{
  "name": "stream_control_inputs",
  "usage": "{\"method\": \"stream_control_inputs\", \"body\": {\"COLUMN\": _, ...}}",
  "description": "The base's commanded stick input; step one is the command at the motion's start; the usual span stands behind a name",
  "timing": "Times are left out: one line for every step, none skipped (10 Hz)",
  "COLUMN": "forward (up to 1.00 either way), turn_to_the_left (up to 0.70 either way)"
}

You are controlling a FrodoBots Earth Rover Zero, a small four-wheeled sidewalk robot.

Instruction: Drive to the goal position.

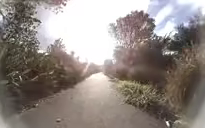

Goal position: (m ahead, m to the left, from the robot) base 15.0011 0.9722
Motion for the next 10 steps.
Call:
{"method": "stream_control_inputs", "body": {"forward": 0.50, "turn_to_the_left": 0.03}}
{"method": "stream_control_inputs", "body": {"forward": 0.50, "turn_to_the_left": 0.03}}
{"method": "stream_control_inputs", "body": {"forward": 0.50, "turn_to_the_left": 0.03}}
{"method": "stream_control_inputs", "body": {"forward": 0.50, "turn_to_the_left": 0.03}}
{"method": "stream_control_inputs", "body": {"forward": 0.50, "turn_to_the_left": 0.03}}
{"method": "stream_control_inputs", "body": {"forward": 0.50, "turn_to_the_left": 0.03}}
{"method": "stream_control_inputs", "body": {"forward": 0.50, "turn_to_the_left": 0.03}}
{"method": "stream_control_inputs", "body": {"forward": 0.50, "turn_to_the_left": 0.03}}
{"method": "stream_control_inputs", "body": {"forward": 0.50, "turn_to_the_left": 0.03}}
{"method": "stream_control_inputs", "body": {"forward": 0.50, "turn_to_the_left": 0.03}}
